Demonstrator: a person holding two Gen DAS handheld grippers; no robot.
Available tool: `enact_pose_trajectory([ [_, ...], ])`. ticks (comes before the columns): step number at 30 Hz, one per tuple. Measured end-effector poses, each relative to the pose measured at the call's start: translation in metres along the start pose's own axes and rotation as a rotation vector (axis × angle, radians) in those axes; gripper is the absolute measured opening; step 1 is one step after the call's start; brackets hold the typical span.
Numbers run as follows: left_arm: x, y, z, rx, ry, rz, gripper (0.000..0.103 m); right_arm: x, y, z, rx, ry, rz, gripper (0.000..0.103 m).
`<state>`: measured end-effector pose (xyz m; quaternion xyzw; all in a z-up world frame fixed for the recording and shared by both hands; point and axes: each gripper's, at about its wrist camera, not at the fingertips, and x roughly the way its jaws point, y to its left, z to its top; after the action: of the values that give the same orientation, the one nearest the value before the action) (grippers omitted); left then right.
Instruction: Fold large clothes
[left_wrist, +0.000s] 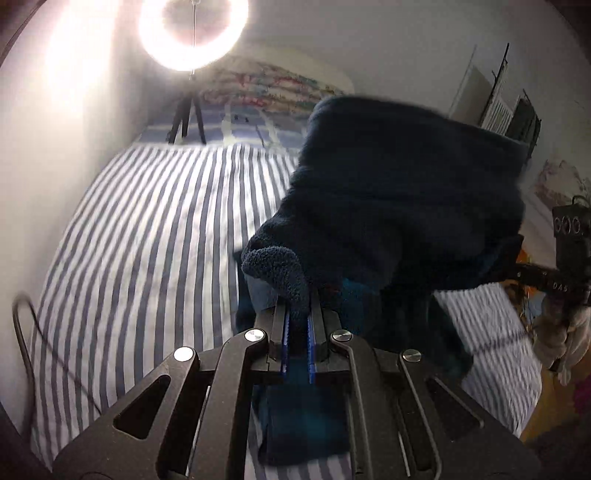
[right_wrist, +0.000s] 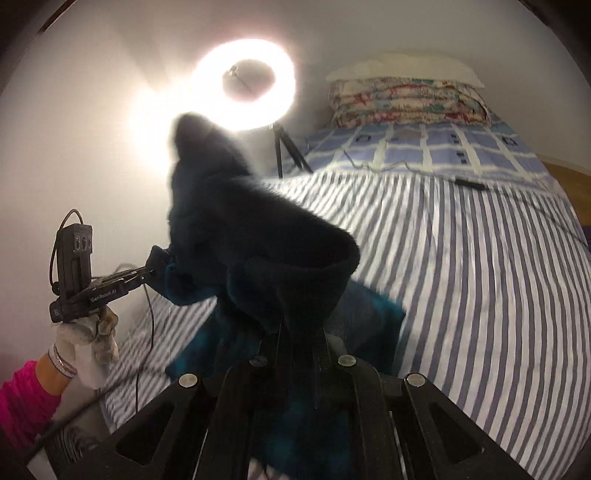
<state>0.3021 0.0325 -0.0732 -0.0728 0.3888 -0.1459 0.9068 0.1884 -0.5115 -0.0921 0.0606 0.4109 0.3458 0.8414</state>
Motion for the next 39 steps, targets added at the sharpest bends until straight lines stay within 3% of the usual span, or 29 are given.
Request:
enact_pose_trajectory([
  [3, -0.002, -0.006, -0.031, 0.039, 0.072, 0.025, 0.005, -0.003, 0.005, -0.029, -0.016, 0.048, -0.056, 0.009],
  [5, -0.012, -0.014, -0.051, 0.086, 0.103, 0.066, 0.007, -0.012, 0.008, -0.047, -0.009, 0.061, -0.093, 0.029],
  [6, -0.018, -0.017, -0.056, 0.097, 0.109, 0.072, 0.01, -0.02, 0.01, -0.053, -0.005, 0.055, -0.101, 0.032],
  [13, -0.103, -0.025, -0.081, 0.078, 0.037, 0.036, 0.013, -0.106, 0.041, -0.077, -0.025, -0.087, -0.083, 0.034],
  [16, -0.143, -0.025, -0.081, 0.035, -0.016, 0.013, 0.013, -0.152, 0.061, -0.088, -0.023, -0.174, -0.064, 0.038],
  [19, -0.18, -0.027, -0.076, -0.008, -0.051, -0.023, 0.017, -0.198, 0.082, -0.097, -0.031, -0.25, -0.043, 0.051],
  [21, -0.207, -0.033, -0.071, -0.01, -0.077, -0.039, 0.023, -0.232, 0.103, -0.101, -0.073, -0.296, -0.056, 0.052],
  [26, -0.29, -0.056, -0.048, 0.016, -0.18, -0.062, 0.026, -0.294, 0.136, -0.099, -0.144, -0.362, -0.086, 0.061],
  [28, -0.316, -0.062, -0.037, 0.015, -0.207, -0.074, 0.046, -0.312, 0.145, -0.095, -0.159, -0.382, -0.094, 0.065],
  [30, -0.33, -0.065, -0.027, -0.006, -0.218, -0.087, 0.052, -0.322, 0.15, -0.089, -0.165, -0.403, -0.099, 0.073],
  [33, -0.332, -0.065, -0.02, -0.022, -0.215, -0.092, 0.053, -0.324, 0.149, -0.08, -0.148, -0.442, -0.11, 0.078],
  [36, -0.313, -0.063, -0.02, -0.032, -0.209, -0.067, 0.069, -0.309, 0.138, -0.077, -0.129, -0.481, -0.126, 0.101],
  [39, -0.27, -0.048, -0.025, -0.114, -0.161, -0.09, 0.069, -0.272, 0.12, -0.077, -0.082, -0.449, -0.13, 0.103],
])
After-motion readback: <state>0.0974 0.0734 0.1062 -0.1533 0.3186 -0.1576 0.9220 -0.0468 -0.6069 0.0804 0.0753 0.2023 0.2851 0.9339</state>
